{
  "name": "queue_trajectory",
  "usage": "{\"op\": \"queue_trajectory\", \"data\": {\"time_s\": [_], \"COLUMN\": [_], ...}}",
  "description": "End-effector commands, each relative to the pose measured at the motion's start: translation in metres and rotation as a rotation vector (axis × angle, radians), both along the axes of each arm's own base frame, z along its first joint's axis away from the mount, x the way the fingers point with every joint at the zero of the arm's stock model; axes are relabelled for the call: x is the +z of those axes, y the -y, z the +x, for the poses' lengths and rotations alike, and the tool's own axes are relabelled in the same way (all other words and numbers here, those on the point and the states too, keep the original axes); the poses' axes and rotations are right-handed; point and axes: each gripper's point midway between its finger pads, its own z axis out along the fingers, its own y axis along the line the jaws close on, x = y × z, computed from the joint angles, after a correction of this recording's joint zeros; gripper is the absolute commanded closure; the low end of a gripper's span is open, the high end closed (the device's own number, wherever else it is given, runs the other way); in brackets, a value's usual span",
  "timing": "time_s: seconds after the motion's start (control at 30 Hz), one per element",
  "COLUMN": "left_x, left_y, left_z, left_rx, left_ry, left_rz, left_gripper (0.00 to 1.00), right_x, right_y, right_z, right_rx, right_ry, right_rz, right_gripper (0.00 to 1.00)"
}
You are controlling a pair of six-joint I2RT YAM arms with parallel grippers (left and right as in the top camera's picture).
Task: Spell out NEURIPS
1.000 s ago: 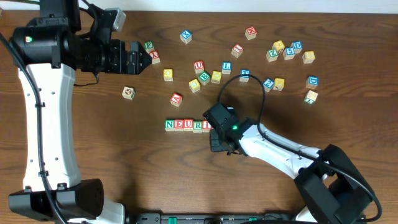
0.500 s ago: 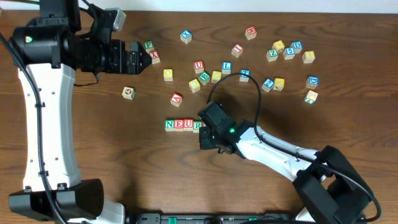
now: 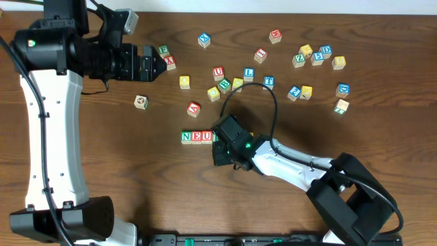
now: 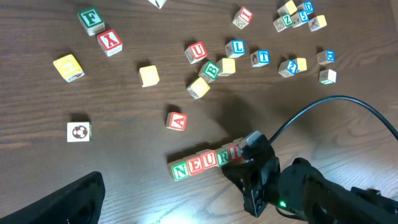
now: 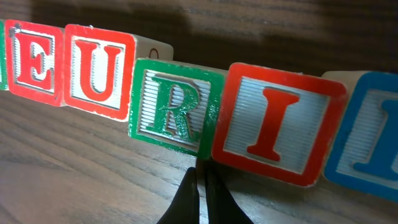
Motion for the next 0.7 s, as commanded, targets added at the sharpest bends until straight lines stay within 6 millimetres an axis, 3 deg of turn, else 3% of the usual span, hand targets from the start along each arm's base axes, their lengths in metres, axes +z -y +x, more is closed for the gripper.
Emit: {"op": "queue_trajectory", "data": {"time_s": [0.0, 0.67], "left_x": [0.0082, 0.0082], "left_y": [0.0002, 0.0002], "left_z": [-0.0011, -0.0011], "left_rx": [-0.012, -0.012], "left_ry": [0.029, 0.029], "left_rz": [-0.001, -0.001], "left_gripper": [0.02, 0.02], "right_x": [-0.0039, 0.0011], "right_y": [-0.0015, -0.0079], "right_z": [-0.0021, 0.0065], "right_rx": [0.025, 0.067], "right_ry": [0.008, 0.072], "right_rz": [-0.012, -0.003], "right_gripper": [0.99, 0.99]}}
